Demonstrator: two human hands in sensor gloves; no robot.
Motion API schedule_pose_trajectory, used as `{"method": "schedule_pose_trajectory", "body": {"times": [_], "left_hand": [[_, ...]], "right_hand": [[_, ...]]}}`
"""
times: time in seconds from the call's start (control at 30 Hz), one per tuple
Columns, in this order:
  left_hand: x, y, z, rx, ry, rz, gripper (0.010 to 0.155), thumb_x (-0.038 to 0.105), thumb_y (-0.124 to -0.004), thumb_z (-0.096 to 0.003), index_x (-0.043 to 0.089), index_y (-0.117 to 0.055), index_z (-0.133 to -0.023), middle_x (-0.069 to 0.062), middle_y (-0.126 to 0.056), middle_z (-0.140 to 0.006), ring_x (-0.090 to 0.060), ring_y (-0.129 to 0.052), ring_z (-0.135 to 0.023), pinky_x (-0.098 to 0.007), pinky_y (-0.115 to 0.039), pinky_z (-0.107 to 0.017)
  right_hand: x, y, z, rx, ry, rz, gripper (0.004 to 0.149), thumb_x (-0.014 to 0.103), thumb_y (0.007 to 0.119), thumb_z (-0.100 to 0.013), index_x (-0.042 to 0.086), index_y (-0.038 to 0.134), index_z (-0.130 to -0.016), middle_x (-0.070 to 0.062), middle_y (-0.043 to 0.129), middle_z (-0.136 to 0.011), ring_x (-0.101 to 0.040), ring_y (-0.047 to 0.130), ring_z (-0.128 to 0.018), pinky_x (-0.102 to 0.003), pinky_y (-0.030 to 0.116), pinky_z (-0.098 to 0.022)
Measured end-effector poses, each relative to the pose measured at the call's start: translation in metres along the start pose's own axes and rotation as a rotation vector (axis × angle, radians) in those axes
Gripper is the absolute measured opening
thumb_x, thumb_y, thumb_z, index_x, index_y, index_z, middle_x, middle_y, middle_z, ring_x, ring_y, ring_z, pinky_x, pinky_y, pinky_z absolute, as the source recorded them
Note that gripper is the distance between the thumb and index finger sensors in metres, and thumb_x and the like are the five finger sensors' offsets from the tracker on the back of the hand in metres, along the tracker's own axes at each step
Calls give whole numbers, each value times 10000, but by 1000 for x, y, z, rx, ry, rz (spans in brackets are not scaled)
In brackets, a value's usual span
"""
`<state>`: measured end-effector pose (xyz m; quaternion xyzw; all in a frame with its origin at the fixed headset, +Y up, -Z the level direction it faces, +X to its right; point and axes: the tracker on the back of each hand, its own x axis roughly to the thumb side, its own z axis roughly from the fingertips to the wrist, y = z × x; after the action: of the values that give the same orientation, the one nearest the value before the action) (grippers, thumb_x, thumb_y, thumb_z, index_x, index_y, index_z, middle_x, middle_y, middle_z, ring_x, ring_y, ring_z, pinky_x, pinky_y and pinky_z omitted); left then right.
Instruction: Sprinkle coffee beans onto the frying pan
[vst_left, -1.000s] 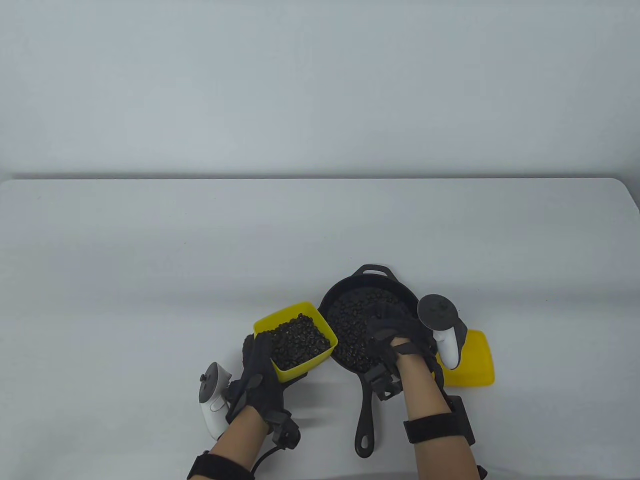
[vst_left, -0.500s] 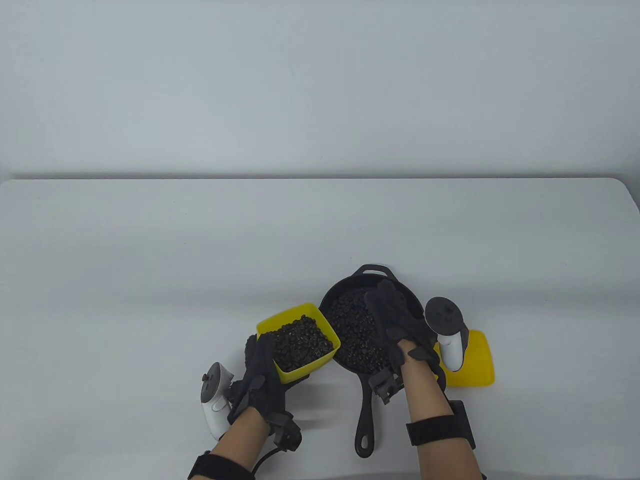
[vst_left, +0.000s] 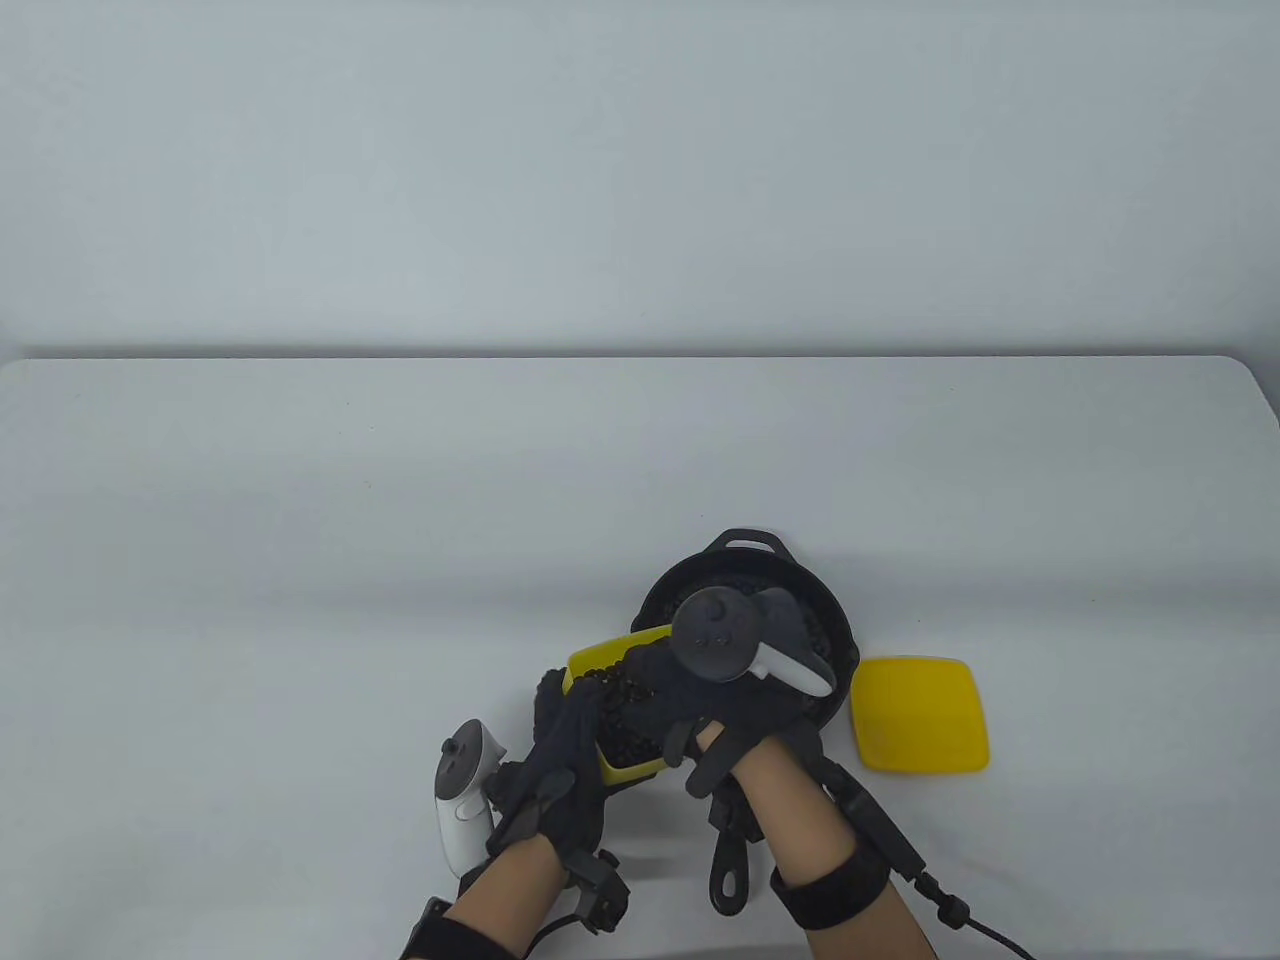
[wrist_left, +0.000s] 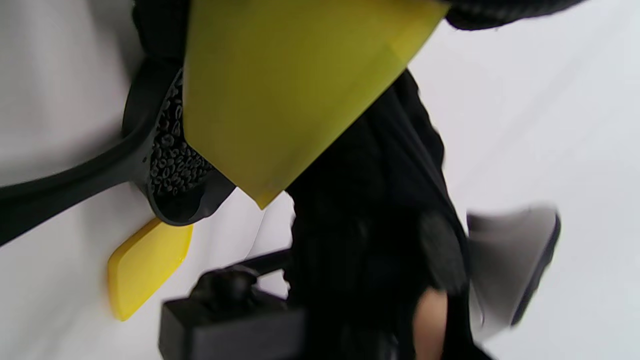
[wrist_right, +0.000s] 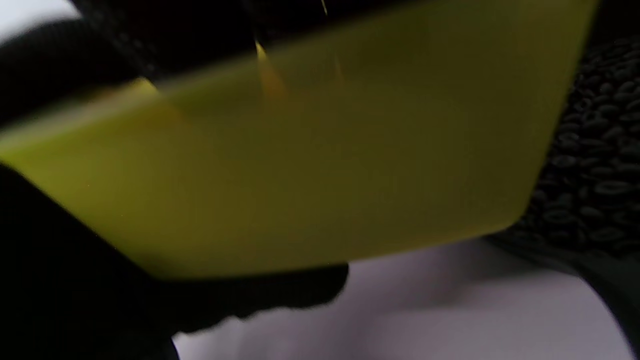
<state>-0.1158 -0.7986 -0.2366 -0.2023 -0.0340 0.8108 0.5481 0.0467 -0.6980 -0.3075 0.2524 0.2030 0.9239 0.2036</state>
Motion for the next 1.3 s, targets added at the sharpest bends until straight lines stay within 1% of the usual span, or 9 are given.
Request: {"method": "schedule_pose_trajectory", "body": {"times": [0.1,0.2,0.53,0.63,0.77,0.87,0.97,1.13,1.3], "left_hand": [[-5,4,-1,1,33,21,942,704,-561,-596,194,128,-985,-219,-336,-1041,-470,-661,-903,-485,-725,-658],[-2,10,-1,12,28,50,941,714,-561,-591,203,119,-995,-210,-354,-1045,-457,-678,-901,-474,-734,-656],[-7,20,-4,63,51,106,940,720,-553,-586,210,124,-991,-199,-352,-1050,-445,-675,-913,-462,-729,-668],[-7,23,-4,77,45,109,939,720,-552,-585,211,126,-991,-198,-350,-1051,-446,-674,-914,-463,-726,-672],[-4,27,-3,101,28,111,939,719,-550,-586,213,130,-987,-197,-345,-1051,-447,-667,-917,-464,-721,-674],[-2,29,-2,106,16,112,939,719,-550,-585,213,131,-987,-197,-344,-1051,-446,-667,-918,-463,-720,-675],[-2,30,-2,108,12,112,938,719,-549,-586,212,132,-986,-198,-344,-1050,-446,-666,-918,-463,-720,-675],[-2,31,-3,102,4,111,939,720,-549,-585,211,131,-987,-199,-345,-1050,-446,-667,-917,-463,-721,-674],[0,31,-3,101,-5,122,938,720,-546,-586,211,133,-986,-199,-344,-1049,-445,-666,-917,-464,-719,-674]], "right_hand": [[6,11,-7,10,-30,12,543,246,889,-519,33,706,-984,-295,642,-953,-405,906,-548,-283,910,-325],[-1,9,-6,-83,-49,-183,361,168,838,-530,76,821,-879,-240,749,-885,-369,950,-505,-251,939,-297],[-59,-10,13,-326,-24,-759,343,162,829,-528,62,831,-855,-246,777,-843,-356,978,-472,-220,959,-276],[-79,-17,21,-379,7,-816,342,162,828,-527,58,832,-853,-250,778,-839,-356,980,-466,-219,959,-272],[-99,-27,34,-465,113,-707,342,150,823,-525,48,832,-851,-263,774,-836,-373,970,-460,-241,947,-260],[-106,-32,40,-483,256,-368,353,138,776,-533,47,811,-872,-264,754,-862,-408,935,-493,-291,918,-269],[-108,-33,40,-448,301,-204,379,146,722,-548,61,765,-915,-256,710,-913,-433,895,-569,-328,902,-321],[-100,-43,50,-414,203,-264,673,410,687,-623,8,457,-1112,-372,382,-1050,-671,573,-797,-539,783,-424],[-77,-65,72,-455,65,-247,763,501,663,-636,9,365,-1136,-387,307,-1063,-691,517,-827,-574,747,-461]]}}
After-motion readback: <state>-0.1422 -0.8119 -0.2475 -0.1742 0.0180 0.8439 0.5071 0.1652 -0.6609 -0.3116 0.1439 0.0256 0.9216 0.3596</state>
